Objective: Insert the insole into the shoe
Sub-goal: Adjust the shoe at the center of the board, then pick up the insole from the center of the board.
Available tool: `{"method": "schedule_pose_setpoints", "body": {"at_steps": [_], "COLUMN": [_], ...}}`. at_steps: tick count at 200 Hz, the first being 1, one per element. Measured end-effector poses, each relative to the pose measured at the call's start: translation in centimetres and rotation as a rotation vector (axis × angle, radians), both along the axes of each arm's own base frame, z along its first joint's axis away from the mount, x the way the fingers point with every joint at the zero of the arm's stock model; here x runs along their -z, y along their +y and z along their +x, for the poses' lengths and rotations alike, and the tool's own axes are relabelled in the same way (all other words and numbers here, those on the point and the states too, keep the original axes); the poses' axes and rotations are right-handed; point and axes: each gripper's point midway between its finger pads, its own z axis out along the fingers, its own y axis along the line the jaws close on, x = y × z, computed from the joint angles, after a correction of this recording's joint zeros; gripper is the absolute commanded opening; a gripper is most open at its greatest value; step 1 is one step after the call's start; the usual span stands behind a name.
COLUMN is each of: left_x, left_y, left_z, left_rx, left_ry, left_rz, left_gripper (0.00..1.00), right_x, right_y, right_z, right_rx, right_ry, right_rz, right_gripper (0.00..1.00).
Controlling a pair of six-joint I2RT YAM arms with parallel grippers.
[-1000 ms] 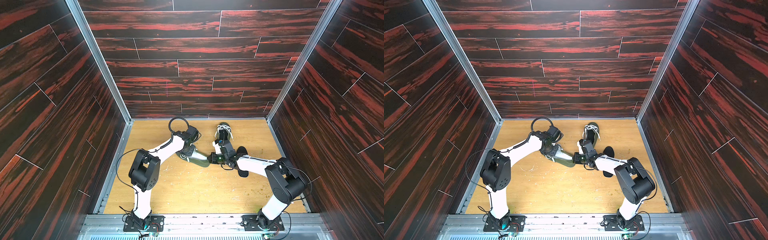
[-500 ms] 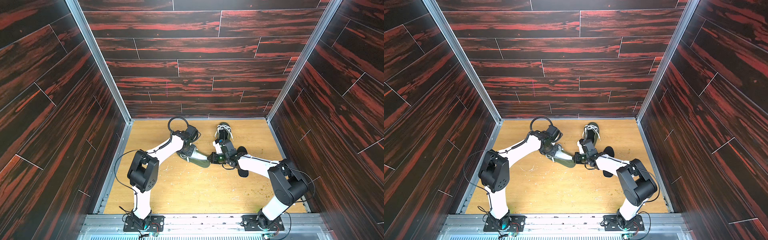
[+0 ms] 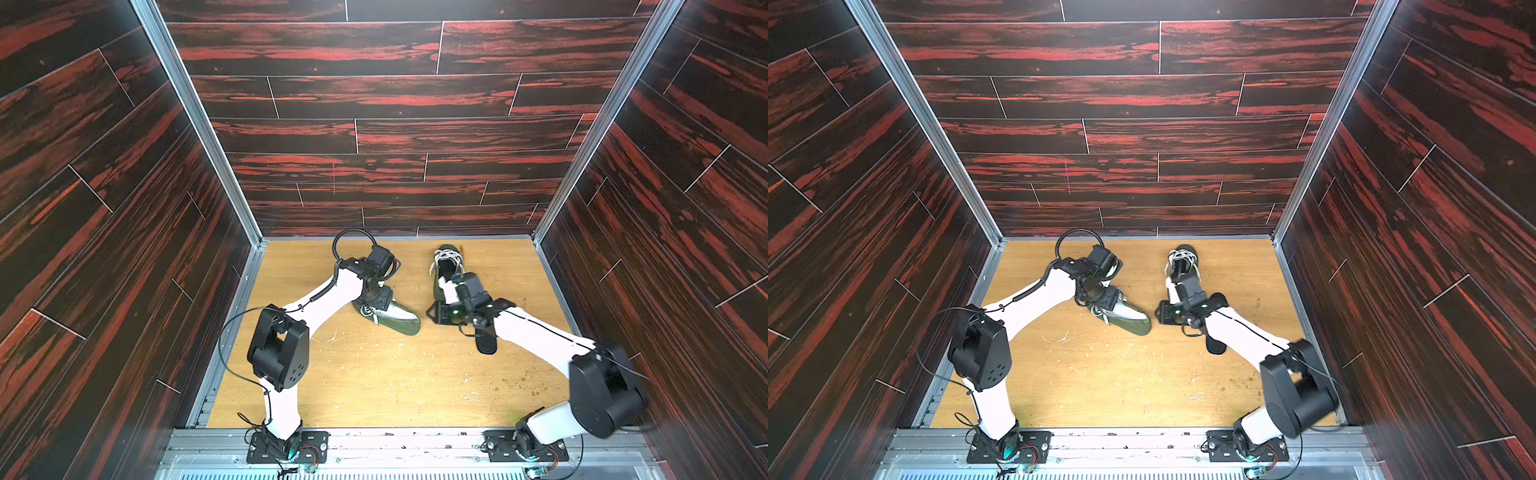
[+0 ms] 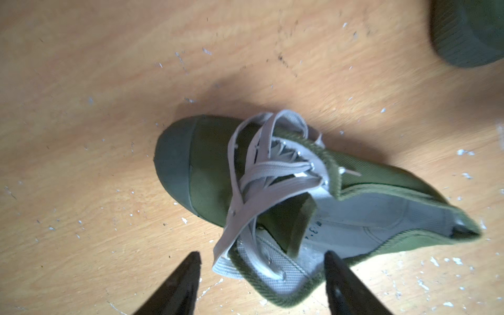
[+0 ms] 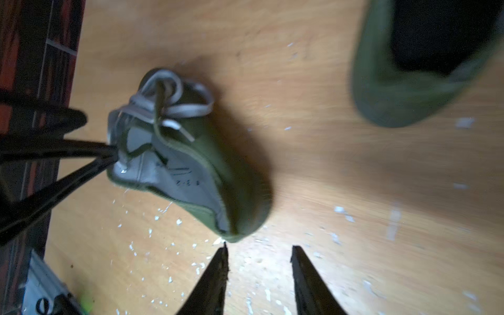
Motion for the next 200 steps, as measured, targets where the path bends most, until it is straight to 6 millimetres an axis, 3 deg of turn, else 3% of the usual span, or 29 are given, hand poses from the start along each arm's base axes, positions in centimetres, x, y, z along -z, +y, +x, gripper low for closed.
{"method": "schedule_pose_setpoints", "body": {"at_steps": [34, 56, 75, 98, 159, 200], "left_x": [-2.3, -4.0, -4.8, -4.9, -4.9, -4.9], "left_y": [-0.3, -0.5, -0.7, -0.7, -0.7, -0.6], "left_z": [0.0, 0.3, 0.5, 0.4, 0.4, 0.5], "left_rx": [-0.001, -0.002, -0.001, -0.002, -0.002, -0.001], "left_ry": [-0.039, -0.074, -0.090, -0.089, -0.089, -0.093], "left_rz": [-0.041, -0.067, -0.081, -0.085, -0.082, -0.077], "left_gripper": [0.77, 0.77, 0.77, 0.77, 0.77, 0.77], "right_x": [0.3, 2.3, 4.3, 5.9, 8.8, 9.8], "right_y": [-8.6, -13.9, -16.5, -17.7, -19.0, -19.0], "right_z": [0.5, -0.2, -1.3, -2.0, -1.5, -0.9], "right_rx": [0.252, 0.406, 0.487, 0.525, 0.544, 0.513], "right_ry": [0.010, 0.067, 0.127, 0.178, 0.241, 0.258], "right_rz": [-0.090, -0.141, -0.169, -0.183, -0.204, -0.184], "right_gripper": [0.48, 0.46, 0.45, 0.42, 0.40, 0.28]}}
